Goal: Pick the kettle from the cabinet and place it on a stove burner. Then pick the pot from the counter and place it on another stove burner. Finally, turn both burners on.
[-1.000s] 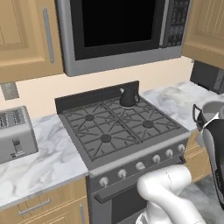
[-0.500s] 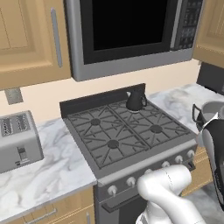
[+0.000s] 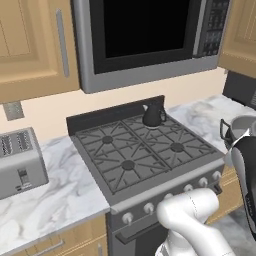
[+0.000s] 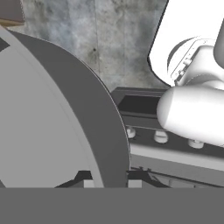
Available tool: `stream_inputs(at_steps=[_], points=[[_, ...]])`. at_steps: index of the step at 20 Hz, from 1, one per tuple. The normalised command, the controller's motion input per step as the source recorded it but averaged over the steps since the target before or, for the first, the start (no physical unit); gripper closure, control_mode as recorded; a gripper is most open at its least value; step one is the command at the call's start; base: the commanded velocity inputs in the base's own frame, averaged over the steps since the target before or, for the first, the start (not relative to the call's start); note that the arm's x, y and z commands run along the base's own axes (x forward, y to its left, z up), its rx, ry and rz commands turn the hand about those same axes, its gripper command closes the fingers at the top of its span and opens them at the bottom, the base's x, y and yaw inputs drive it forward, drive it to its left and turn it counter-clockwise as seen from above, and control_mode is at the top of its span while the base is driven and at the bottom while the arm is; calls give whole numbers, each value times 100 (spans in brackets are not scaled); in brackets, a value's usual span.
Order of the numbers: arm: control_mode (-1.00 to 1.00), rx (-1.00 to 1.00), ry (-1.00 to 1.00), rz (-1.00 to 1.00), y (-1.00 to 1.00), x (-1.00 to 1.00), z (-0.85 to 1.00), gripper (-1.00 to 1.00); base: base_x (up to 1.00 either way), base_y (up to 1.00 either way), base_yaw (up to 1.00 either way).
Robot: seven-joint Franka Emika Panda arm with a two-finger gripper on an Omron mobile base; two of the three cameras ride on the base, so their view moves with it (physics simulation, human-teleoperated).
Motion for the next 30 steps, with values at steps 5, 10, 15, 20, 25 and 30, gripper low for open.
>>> stream_inputs(at_steps=[5,10,15,20,25,30], points=[[100,0,0,0,0,0,0,100,7,0,-4],[100,0,0,0,0,0,0,100,4,0,-5],[100,0,0,0,0,0,0,100,4,0,-6],[-100,0,0,0,0,0,0,100,5,0,-3],[-100,0,0,0,0,1,0,100,0,0,0],[-100,0,0,0,2,12,0,100,0,0,0]])
